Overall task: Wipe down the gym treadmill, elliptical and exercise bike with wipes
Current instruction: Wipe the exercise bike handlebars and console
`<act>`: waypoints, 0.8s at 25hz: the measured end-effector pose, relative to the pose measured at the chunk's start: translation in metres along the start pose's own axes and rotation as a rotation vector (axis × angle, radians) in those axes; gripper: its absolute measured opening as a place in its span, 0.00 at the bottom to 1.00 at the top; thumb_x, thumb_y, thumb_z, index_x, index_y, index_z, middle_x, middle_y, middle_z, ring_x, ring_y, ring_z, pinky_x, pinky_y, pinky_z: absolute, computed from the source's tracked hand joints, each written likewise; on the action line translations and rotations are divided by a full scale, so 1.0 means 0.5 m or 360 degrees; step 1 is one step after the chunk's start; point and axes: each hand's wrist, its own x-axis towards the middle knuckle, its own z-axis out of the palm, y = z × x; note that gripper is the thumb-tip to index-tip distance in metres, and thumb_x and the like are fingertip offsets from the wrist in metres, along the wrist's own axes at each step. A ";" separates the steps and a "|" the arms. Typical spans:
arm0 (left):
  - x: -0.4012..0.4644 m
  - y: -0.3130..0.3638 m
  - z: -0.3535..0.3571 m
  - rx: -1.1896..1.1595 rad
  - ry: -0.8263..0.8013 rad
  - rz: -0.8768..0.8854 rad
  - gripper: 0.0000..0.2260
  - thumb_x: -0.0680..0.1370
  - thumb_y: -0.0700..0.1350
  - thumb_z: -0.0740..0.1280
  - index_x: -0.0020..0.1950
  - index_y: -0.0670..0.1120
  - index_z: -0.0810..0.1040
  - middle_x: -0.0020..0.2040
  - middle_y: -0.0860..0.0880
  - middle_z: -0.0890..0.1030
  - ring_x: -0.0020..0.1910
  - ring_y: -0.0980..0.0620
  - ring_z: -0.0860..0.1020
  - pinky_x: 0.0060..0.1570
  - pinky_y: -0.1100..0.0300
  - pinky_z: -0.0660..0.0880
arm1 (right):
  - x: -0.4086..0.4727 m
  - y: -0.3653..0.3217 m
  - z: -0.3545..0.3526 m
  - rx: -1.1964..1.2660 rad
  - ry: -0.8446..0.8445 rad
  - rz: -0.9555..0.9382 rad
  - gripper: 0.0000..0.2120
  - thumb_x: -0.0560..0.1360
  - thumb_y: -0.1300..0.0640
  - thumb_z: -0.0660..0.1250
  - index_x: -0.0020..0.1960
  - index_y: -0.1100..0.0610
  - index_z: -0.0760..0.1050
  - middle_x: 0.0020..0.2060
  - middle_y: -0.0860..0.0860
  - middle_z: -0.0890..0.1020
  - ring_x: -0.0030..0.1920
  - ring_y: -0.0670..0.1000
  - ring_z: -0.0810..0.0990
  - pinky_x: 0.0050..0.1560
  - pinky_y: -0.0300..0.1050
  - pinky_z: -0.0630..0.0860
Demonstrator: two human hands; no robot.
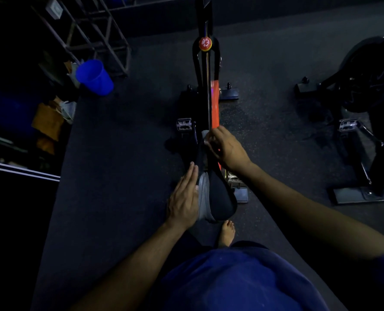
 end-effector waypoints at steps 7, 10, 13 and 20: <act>-0.002 0.006 -0.004 0.0015 -0.0029 -0.0005 0.26 0.85 0.53 0.42 0.83 0.47 0.51 0.83 0.53 0.50 0.81 0.60 0.52 0.78 0.48 0.61 | 0.136 0.015 -0.026 -0.0111 -0.0289 0.0339 0.11 0.81 0.55 0.66 0.50 0.63 0.81 0.47 0.58 0.82 0.45 0.55 0.81 0.41 0.42 0.68; -0.004 0.005 -0.004 0.0018 -0.0022 -0.0015 0.26 0.85 0.54 0.42 0.83 0.48 0.51 0.83 0.54 0.50 0.81 0.59 0.54 0.77 0.48 0.63 | 0.125 -0.001 -0.027 -0.0236 -0.0318 0.0145 0.11 0.79 0.59 0.66 0.38 0.58 0.76 0.35 0.54 0.80 0.38 0.57 0.81 0.36 0.43 0.67; -0.003 0.003 -0.003 0.0014 -0.0020 -0.0010 0.26 0.85 0.53 0.43 0.83 0.49 0.51 0.83 0.54 0.51 0.80 0.57 0.55 0.76 0.48 0.63 | 0.070 -0.006 -0.017 -0.0426 -0.0203 -0.0233 0.09 0.79 0.55 0.63 0.43 0.55 0.79 0.43 0.51 0.80 0.42 0.54 0.79 0.42 0.49 0.75; -0.001 -0.004 0.003 -0.0018 0.0019 0.0039 0.26 0.86 0.52 0.44 0.83 0.45 0.54 0.83 0.50 0.55 0.81 0.54 0.57 0.76 0.48 0.64 | -0.065 -0.002 0.013 0.0412 0.0245 0.0512 0.07 0.80 0.55 0.69 0.56 0.55 0.82 0.50 0.48 0.85 0.49 0.46 0.83 0.51 0.51 0.82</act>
